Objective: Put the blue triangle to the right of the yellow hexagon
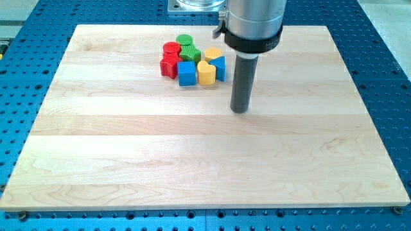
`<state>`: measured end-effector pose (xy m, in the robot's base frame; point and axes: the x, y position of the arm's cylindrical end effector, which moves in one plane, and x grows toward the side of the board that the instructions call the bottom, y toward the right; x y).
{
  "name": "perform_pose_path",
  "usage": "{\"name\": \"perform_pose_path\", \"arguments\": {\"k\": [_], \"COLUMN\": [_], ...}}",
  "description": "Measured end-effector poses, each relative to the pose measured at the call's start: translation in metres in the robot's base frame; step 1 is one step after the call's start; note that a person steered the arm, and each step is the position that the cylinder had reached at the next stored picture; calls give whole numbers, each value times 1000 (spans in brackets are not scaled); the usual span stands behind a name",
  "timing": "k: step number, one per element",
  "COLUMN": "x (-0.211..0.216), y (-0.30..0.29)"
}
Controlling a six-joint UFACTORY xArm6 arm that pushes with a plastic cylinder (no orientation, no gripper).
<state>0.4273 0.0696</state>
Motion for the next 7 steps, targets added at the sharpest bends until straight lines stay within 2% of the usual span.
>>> {"name": "perform_pose_path", "arguments": {"k": [1, 7], "x": [-39, -44], "y": [-2, -18]}}
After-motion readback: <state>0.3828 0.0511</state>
